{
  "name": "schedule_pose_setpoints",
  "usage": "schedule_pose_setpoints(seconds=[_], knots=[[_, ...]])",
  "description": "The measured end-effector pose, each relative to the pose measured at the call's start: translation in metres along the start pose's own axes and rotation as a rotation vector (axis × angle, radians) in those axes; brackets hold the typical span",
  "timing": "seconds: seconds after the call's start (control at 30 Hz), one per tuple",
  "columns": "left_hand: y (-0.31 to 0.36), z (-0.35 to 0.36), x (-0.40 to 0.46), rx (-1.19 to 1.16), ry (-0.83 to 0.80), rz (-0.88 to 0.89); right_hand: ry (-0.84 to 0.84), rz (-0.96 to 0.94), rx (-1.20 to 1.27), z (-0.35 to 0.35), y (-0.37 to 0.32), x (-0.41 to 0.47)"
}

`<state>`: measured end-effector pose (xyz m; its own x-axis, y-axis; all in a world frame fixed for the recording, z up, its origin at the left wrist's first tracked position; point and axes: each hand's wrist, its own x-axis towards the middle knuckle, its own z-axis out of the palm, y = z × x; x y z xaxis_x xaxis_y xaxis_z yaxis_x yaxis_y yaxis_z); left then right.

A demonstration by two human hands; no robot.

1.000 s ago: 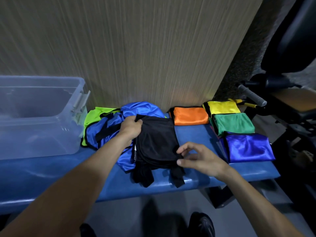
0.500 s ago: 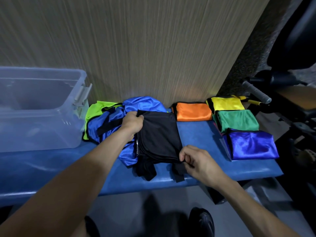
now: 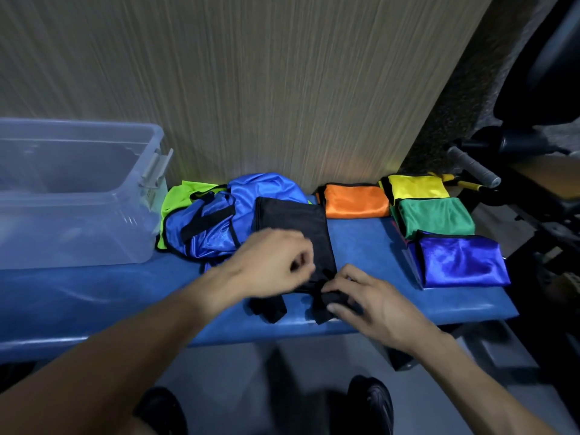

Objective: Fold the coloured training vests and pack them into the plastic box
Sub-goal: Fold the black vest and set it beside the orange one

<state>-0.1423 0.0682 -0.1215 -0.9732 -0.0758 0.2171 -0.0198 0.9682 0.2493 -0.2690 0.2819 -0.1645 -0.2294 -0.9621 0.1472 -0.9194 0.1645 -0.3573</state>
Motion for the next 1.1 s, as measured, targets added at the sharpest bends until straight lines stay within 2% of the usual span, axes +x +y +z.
schedule_pose_setpoints(seconds=[0.1,0.23,0.37,0.47,0.6,0.7,0.77,0.93,1.0,1.1], knots=[[0.028,0.011,-0.019,0.105,-0.110,0.087,0.104,-0.007,0.038,0.005,0.001,0.004],[0.042,0.035,-0.031,0.268,-0.046,0.079,0.255,0.149,0.214,0.007,-0.007,0.007],[0.051,0.058,-0.036,0.381,-0.018,0.100,0.298,0.274,0.296,0.013,-0.012,0.008],[0.053,0.068,-0.041,0.325,0.127,0.138,0.328,0.294,0.315,0.016,-0.011,0.007],[0.056,0.073,-0.047,0.286,0.204,0.140,0.330,0.239,0.304,0.018,-0.011,0.004],[0.056,0.072,-0.046,0.186,0.216,0.085,0.265,0.156,0.277,0.015,-0.009,0.001],[0.055,0.070,-0.047,0.093,0.225,0.020,0.157,0.124,0.346,0.007,-0.009,-0.003],[0.056,0.067,-0.047,-0.100,0.150,-0.231,-0.010,0.093,0.452,-0.009,-0.007,-0.012],[0.055,0.067,-0.046,-0.156,0.153,-0.259,-0.013,0.077,0.439,-0.005,-0.006,-0.012],[0.052,0.059,-0.044,-0.163,0.099,-0.227,0.095,-0.017,0.184,0.005,-0.003,-0.009]])
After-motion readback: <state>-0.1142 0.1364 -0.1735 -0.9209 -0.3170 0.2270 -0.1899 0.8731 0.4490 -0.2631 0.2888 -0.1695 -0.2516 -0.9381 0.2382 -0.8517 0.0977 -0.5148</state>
